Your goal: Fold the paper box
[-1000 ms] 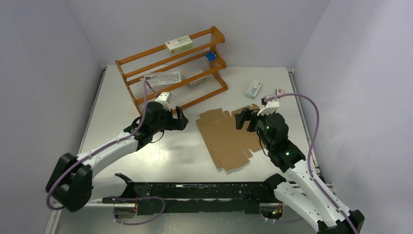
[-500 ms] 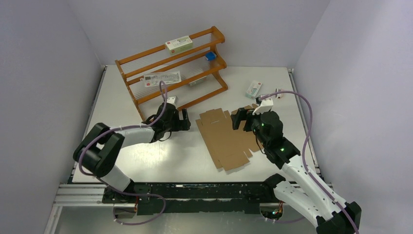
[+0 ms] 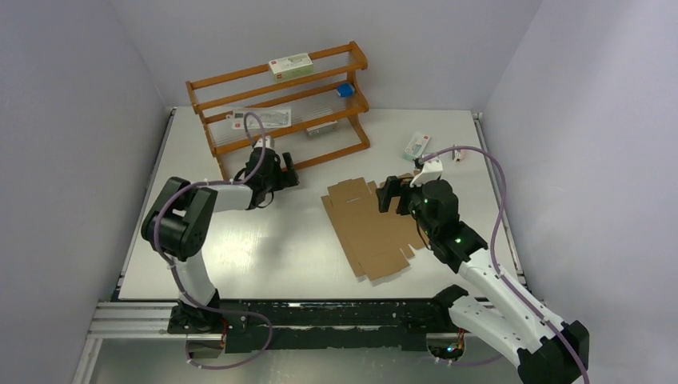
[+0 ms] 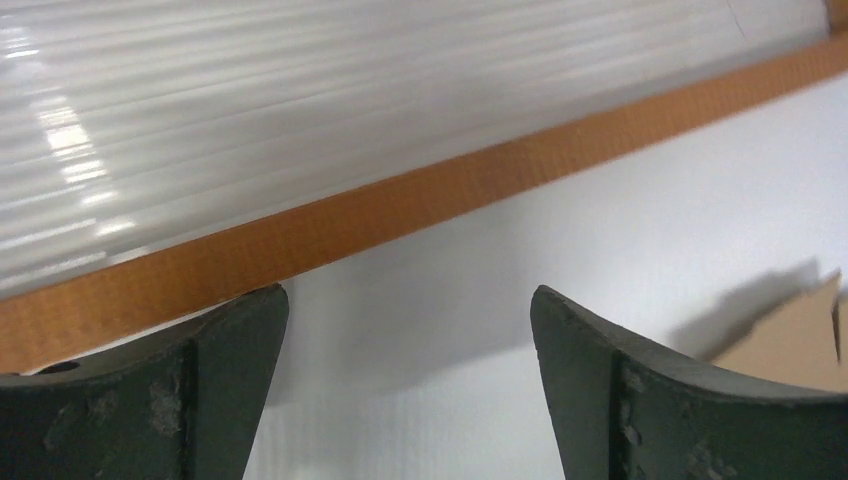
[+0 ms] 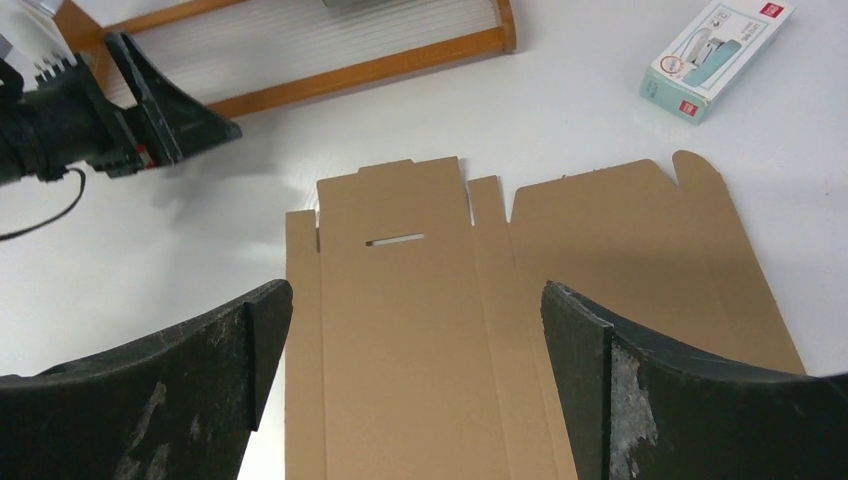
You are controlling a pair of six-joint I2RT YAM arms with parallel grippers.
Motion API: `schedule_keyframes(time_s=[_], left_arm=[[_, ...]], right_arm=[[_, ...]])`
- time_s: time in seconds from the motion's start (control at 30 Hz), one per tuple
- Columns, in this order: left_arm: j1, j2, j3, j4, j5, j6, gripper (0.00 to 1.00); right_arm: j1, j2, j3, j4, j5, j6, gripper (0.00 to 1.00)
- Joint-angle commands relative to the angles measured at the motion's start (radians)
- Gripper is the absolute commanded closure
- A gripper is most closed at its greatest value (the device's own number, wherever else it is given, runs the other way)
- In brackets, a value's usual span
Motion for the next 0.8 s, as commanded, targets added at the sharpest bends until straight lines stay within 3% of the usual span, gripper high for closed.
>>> schedule_keyframes(time_s=[0.0, 0.5, 0.77], left_arm=[[0.085, 0.062, 0.048, 0.023, -0.02, 0.02, 0.03], [0.21, 0.247, 0.323, -0.031, 0.061, 0.055, 0.03], [0.19, 0.096, 0.19, -0.02, 0.181, -0.06, 0.03]], right_arm=[[0.007, 0.014, 0.02, 0.027, -0.014, 0.008, 0.0], [0.007, 0.083, 0.029, 0.017, -0.029, 0.013, 0.0], [0.007, 0.1, 0.013, 0.019, -0.029, 0.03, 0.0]])
